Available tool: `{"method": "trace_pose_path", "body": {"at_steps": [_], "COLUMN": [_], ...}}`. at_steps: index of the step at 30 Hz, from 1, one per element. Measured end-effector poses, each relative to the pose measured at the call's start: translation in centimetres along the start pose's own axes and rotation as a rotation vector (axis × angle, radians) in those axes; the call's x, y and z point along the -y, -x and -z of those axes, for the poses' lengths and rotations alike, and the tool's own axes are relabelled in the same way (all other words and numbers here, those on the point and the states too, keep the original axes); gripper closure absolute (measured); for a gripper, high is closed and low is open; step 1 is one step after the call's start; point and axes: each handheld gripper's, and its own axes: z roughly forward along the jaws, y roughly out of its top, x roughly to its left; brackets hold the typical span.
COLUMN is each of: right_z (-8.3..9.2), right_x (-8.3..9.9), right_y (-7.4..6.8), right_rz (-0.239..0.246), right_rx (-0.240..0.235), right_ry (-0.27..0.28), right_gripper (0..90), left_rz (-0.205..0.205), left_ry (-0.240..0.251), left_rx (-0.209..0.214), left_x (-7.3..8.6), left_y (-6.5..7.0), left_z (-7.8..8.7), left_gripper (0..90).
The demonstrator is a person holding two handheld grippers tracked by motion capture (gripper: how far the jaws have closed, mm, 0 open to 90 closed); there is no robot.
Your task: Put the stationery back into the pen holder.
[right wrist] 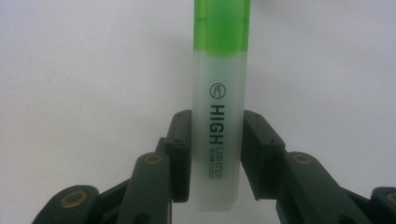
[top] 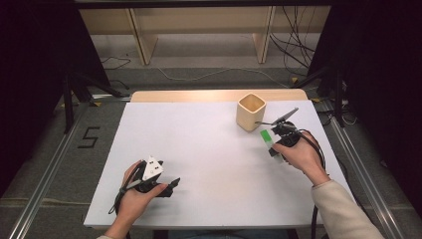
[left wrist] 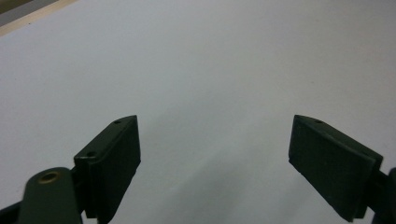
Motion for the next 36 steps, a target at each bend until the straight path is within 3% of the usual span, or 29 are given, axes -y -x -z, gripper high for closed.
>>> {"method": "trace_pose_path", "body": {"at_steps": [36], "right_z": [1.8], "right_x": [-0.1], "right_y": [0.7], "right_rz": [0.016], "right_rx": [-0.003], "right_ry": [0.206], "right_gripper": [66.0], "left_rz": [0.002], "left_ry": [0.003], "left_rx": [-0.002], "left_x": [0.0], "left_y": [0.0], "left_z": [0.0], "left_gripper": [16.7]}}
